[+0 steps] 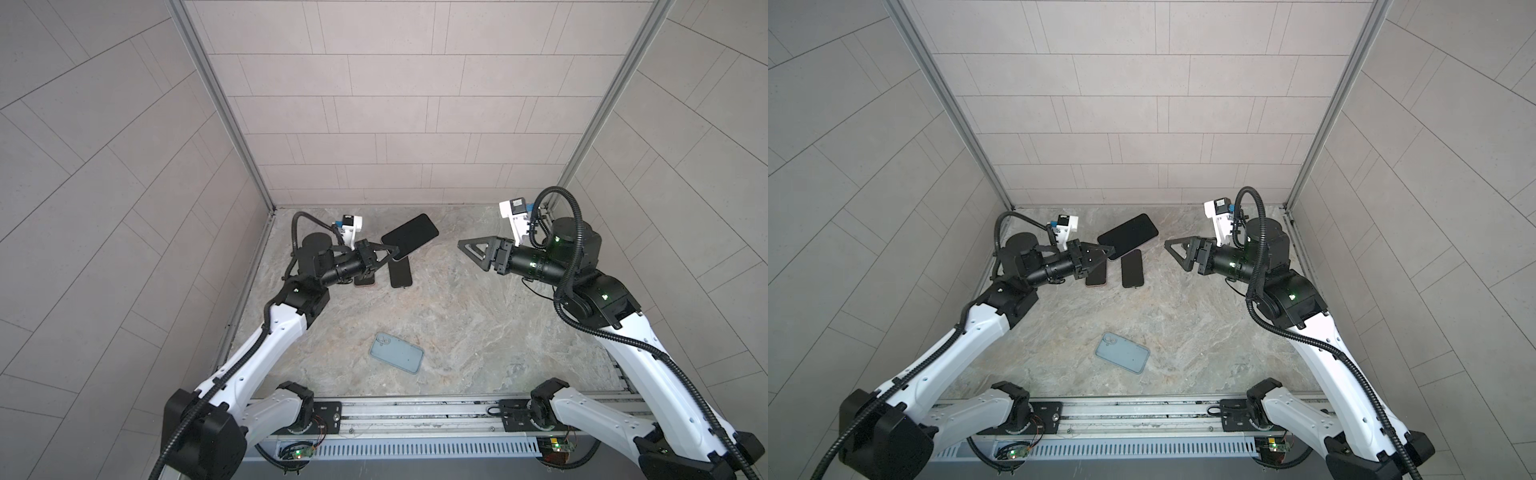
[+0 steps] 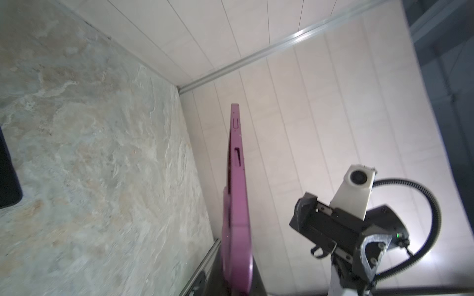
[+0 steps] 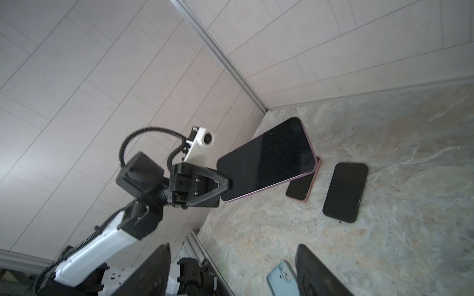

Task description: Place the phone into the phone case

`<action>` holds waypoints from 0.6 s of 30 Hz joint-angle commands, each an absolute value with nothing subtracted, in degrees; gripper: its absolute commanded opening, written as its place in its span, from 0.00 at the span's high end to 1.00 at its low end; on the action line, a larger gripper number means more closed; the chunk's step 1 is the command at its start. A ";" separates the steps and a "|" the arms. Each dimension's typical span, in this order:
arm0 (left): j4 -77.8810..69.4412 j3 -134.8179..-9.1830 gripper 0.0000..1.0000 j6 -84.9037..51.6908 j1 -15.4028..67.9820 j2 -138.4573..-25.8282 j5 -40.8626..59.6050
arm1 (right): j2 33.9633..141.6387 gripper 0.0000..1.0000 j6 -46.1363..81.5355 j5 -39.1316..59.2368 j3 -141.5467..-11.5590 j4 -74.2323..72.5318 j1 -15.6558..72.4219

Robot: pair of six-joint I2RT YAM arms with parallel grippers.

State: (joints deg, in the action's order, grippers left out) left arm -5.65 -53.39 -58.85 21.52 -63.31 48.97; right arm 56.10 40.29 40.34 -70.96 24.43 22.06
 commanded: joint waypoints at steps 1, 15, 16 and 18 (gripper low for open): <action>6.47 -57.04 1.00 -47.70 21.71 -61.80 63.29 | 56.06 0.22 37.29 48.50 -69.29 27.37 21.78; -3.19 -53.50 1.00 -54.77 21.63 -57.26 70.57 | 58.68 0.49 46.08 52.01 -63.28 16.94 21.05; -3.63 -53.41 1.00 -55.06 21.62 -57.29 70.71 | 58.71 0.50 47.19 52.56 -62.83 15.57 21.01; -4.50 -53.11 1.00 -55.52 21.66 -57.16 70.95 | 58.84 0.55 50.73 54.15 -61.49 11.25 20.96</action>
